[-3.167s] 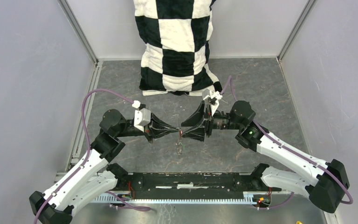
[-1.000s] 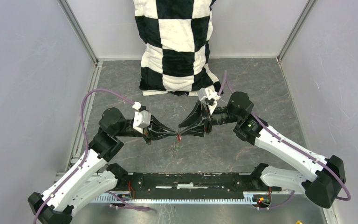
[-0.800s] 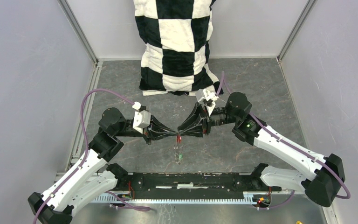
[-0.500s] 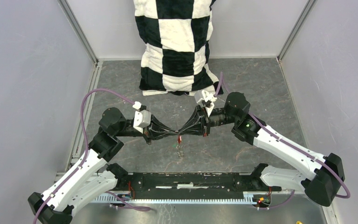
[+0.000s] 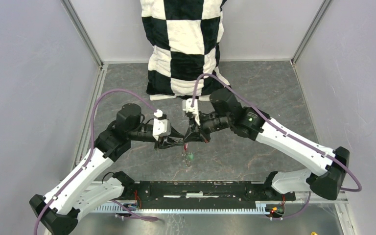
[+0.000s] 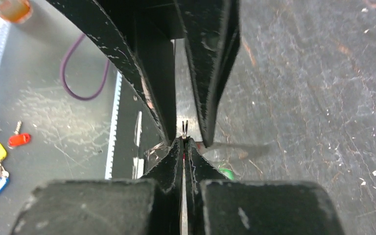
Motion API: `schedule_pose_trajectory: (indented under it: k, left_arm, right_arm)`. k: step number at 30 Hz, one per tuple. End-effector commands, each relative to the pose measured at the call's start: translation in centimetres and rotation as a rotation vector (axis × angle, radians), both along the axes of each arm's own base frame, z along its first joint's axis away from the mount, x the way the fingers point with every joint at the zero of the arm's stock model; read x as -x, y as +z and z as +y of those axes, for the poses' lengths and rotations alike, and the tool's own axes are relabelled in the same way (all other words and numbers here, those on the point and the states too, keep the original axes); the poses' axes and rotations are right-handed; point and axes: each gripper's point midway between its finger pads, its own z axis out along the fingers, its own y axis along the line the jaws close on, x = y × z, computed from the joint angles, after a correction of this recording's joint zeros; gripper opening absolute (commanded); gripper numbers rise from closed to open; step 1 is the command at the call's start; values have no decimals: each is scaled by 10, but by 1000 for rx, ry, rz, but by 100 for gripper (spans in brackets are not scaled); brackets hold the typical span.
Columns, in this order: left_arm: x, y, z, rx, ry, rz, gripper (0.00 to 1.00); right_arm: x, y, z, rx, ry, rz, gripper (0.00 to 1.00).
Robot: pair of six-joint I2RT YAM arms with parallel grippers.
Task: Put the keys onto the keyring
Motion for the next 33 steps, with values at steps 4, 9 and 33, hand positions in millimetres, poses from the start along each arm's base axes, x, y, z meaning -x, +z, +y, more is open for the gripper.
schedule_pose_trajectory:
  k: [4,9,33]
  left_arm:
    - [4,-15,13,-126,-62,-104,32]
    - [9,-27,17,-156,-95,-104,28]
    - [-3,-17,6,-66,-34,-104,25]
  right_arm:
    - [1,-16,-4,193,0,-104,0]
    - [5,-15,0,217,27,-103,0]
    - [15,-3,23,169,88,-88,0]
